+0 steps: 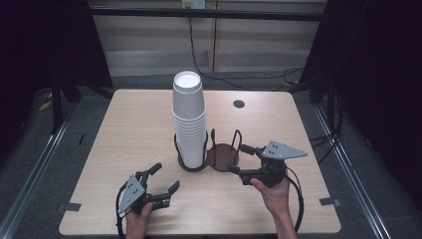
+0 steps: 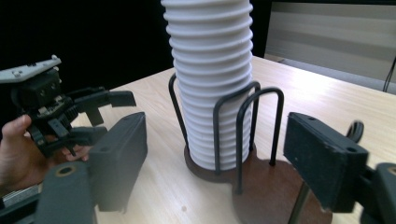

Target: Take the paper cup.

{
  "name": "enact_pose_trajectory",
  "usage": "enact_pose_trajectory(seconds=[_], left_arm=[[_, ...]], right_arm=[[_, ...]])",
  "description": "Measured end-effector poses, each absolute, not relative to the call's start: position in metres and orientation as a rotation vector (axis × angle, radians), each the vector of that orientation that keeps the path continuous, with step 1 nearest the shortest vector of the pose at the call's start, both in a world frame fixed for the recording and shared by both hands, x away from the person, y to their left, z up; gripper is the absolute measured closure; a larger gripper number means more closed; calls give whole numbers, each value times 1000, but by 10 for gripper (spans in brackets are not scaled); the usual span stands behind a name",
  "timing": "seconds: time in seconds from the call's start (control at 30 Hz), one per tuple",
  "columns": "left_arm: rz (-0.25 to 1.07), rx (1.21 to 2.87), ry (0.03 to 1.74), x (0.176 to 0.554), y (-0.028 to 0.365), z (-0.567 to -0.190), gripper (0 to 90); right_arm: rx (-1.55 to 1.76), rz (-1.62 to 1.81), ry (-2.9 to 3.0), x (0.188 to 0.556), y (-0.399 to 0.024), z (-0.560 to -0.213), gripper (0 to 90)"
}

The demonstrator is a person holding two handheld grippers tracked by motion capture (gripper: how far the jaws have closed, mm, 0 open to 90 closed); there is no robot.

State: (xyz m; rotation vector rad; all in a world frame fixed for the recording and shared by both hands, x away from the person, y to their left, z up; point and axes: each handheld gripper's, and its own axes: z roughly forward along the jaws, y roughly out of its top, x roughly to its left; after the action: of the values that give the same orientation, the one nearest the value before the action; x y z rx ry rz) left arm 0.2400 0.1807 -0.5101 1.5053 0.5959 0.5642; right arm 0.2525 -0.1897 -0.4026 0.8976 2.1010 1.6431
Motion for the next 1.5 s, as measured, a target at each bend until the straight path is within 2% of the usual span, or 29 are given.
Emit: enact_pose_trajectory(seconds=[0.7, 1.5], left_arm=[[554, 1509, 586, 240, 181, -510, 161], [545, 1505, 582, 240, 181, -510, 160]], right_arm=[[788, 1654, 2172, 282, -163, -353, 144], [692, 1625, 2298, 320, -130, -303, 132]])
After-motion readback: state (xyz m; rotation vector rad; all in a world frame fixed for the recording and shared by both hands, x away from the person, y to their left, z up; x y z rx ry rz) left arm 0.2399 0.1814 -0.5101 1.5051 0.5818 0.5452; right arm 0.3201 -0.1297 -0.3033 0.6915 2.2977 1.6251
